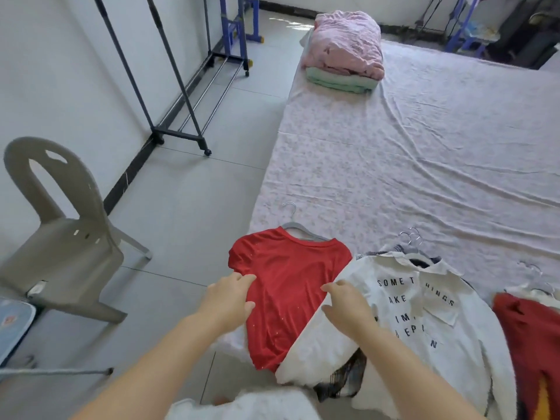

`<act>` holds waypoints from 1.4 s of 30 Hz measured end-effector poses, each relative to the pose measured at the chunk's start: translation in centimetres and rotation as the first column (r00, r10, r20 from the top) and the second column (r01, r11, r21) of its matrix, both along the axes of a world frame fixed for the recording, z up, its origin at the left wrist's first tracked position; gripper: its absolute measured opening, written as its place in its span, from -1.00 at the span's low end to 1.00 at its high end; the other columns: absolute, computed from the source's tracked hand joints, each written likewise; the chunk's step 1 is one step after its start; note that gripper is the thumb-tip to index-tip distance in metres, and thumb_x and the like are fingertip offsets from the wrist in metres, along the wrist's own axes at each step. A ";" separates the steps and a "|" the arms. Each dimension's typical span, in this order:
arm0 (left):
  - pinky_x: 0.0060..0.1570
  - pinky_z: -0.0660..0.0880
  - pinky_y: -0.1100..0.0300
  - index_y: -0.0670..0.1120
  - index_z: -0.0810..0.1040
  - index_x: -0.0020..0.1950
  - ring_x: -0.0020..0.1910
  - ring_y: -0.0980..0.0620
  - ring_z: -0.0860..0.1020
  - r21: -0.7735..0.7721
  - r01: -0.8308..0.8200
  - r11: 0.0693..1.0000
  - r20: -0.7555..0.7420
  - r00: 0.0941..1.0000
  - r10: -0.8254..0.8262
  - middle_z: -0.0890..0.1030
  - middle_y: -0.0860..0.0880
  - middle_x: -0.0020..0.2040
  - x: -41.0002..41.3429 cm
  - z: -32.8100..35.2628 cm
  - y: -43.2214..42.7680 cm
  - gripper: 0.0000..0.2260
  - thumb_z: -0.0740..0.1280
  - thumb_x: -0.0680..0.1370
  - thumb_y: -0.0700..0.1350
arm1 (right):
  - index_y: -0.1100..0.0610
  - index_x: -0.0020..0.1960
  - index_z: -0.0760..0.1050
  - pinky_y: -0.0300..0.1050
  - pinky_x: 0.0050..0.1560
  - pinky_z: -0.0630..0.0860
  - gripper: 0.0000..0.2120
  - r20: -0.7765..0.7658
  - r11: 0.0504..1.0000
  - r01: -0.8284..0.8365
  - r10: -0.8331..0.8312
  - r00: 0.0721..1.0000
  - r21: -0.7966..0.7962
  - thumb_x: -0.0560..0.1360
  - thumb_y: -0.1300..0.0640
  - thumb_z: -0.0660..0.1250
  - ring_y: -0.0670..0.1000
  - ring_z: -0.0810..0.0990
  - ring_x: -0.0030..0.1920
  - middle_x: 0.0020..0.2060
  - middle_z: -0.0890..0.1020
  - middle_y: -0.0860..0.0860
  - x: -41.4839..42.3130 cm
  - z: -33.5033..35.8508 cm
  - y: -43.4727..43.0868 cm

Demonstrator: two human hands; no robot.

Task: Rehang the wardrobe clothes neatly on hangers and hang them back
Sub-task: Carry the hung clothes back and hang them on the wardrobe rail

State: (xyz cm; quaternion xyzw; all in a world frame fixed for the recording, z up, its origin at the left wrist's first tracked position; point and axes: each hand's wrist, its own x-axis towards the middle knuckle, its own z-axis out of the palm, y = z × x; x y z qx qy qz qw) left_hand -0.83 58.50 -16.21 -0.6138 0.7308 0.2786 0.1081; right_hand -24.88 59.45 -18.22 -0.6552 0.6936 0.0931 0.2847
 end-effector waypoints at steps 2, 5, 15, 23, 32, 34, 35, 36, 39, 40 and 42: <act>0.24 0.34 0.08 0.03 0.17 0.46 0.29 -0.01 0.38 0.040 -0.063 0.997 0.010 0.998 0.062 0.37 0.00 0.33 -1.0 -1.0 -2.2 -0.49 0.22 0.53 0.02 | 0.05 0.36 0.36 -0.08 0.20 0.41 -0.58 0.005 0.998 -0.035 0.035 0.999 0.056 0.51 0.10 0.26 0.08 0.43 0.23 0.21 0.43 0.05 -1.2 -1.7 -4.2; 0.28 0.32 0.09 0.04 0.16 0.47 0.31 0.00 0.36 0.064 -0.139 0.988 0.020 0.990 0.138 0.34 0.03 0.35 -2.7 -3.1 -5.6 -0.49 0.21 0.55 0.05 | 0.03 0.36 0.37 -0.06 0.24 0.38 -0.56 0.008 0.990 -0.077 0.076 0.997 0.119 0.49 0.11 0.26 0.10 0.41 0.25 0.24 0.41 0.07 -2.6 -5.0 -10.7; 0.24 0.32 0.15 0.06 0.12 0.48 0.25 0.05 0.38 0.099 -0.275 0.956 0.056 0.961 0.270 0.35 0.07 0.30 -4.0 -10.9 -12.9 -0.50 0.15 0.57 0.05 | 0.15 0.28 0.38 -0.05 0.10 0.45 -0.64 0.023 0.964 -0.161 0.159 0.987 0.211 0.48 0.18 0.25 0.13 0.49 0.15 0.16 0.48 0.11 -1.9 -18.0 -24.9; 0.27 0.28 0.14 0.08 0.10 0.48 0.30 0.06 0.34 0.156 -0.345 0.926 0.107 0.937 0.331 0.33 0.09 0.31 -2.5 -13.7 -13.3 -0.50 0.15 0.56 0.05 | 0.19 0.30 0.33 -0.03 0.08 0.40 -0.61 0.016 0.992 -0.041 0.040 0.999 0.120 0.48 0.25 0.22 0.18 0.47 0.15 0.16 0.47 0.16 -0.9 -23.5 -26.6; 0.27 0.27 0.13 0.07 0.10 0.48 0.31 0.04 0.34 0.136 -0.387 0.912 0.068 0.922 0.381 0.32 0.08 0.32 -2.9 -11.4 -10.3 -0.51 0.14 0.56 0.04 | 0.08 -0.10 0.50 -0.14 -0.32 0.24 -0.94 0.288 0.996 0.089 -0.092 0.953 0.025 0.48 0.22 0.32 0.04 0.45 -0.20 -0.20 0.48 0.00 -0.8 -18.8 -24.9; 0.27 0.27 0.12 0.06 0.10 0.48 0.30 0.02 0.34 0.111 -0.396 0.912 0.045 0.918 0.393 0.33 0.06 0.33 -3.0 -10.1 -9.2 -0.51 0.14 0.56 0.03 | 0.01 -0.20 0.46 -0.19 -0.37 0.25 -0.86 0.305 1.000 0.021 -0.022 0.952 0.007 0.46 0.22 0.33 -0.03 0.46 -0.29 -0.35 0.49 -0.09 -0.4 -16.2 -23.3; 0.27 0.27 0.12 0.06 0.10 0.48 0.30 0.01 0.34 0.093 -0.404 0.910 0.033 0.915 0.403 0.32 0.06 0.33 -3.0 -9.3 -8.5 -0.51 0.14 0.56 0.03 | -0.01 -0.22 0.46 -0.22 -0.38 0.24 -0.84 0.312 1.000 -0.012 0.012 0.950 0.000 0.45 0.21 0.34 -0.09 0.44 -0.33 -0.39 0.49 -0.13 0.1 -14.7 -22.3; 0.27 0.27 0.11 0.06 0.10 0.48 0.31 0.01 0.34 0.077 -0.415 0.907 0.022 0.910 0.414 0.32 0.05 0.34 -3.0 -8.5 -7.8 -0.51 0.14 0.57 0.03 | -0.03 -0.23 0.46 -0.24 -0.38 0.24 -0.84 0.321 0.999 -0.043 0.044 0.946 -0.011 0.45 0.20 0.35 -0.14 0.42 -0.35 -0.40 0.49 -0.14 0.6 -13.2 -21.2; 0.28 0.26 0.13 0.06 0.09 0.49 0.33 0.02 0.32 -0.009 -0.467 0.884 -0.047 0.884 0.466 0.30 0.06 0.37 -2.4 -5.9 -5.1 -0.51 0.14 0.57 0.02 | -0.06 -0.25 0.46 -0.25 -0.37 0.28 -0.81 0.377 0.994 -0.088 0.106 0.920 -0.065 0.44 0.20 0.36 -0.17 0.43 -0.34 -0.39 0.52 -0.13 2.8 -8.4 -17.5; 0.29 0.26 0.14 0.06 0.09 0.49 0.34 0.04 0.30 -0.048 -0.488 0.872 -0.076 0.872 0.484 0.30 0.07 0.37 -2.1 -4.8 -4.0 -0.51 0.14 0.57 0.02 | -0.07 -0.26 0.46 -0.26 -0.36 0.30 -0.80 0.400 0.993 -0.092 0.117 0.909 -0.080 0.44 0.20 0.36 -0.17 0.45 -0.33 -0.39 0.53 -0.13 3.7 -6.7 -16.1; 0.31 0.23 0.20 0.04 0.10 0.49 0.35 0.08 0.28 -0.150 -0.535 0.831 -0.142 0.844 0.518 0.29 0.08 0.38 -1.2 -2.7 -1.5 -0.50 0.14 0.57 0.01 | -0.09 -0.28 0.46 -0.28 -0.35 0.31 -0.78 0.431 0.986 -0.118 0.156 0.889 -0.114 0.43 0.20 0.36 -0.18 0.46 -0.32 -0.38 0.54 -0.13 5.3 -3.4 -13.3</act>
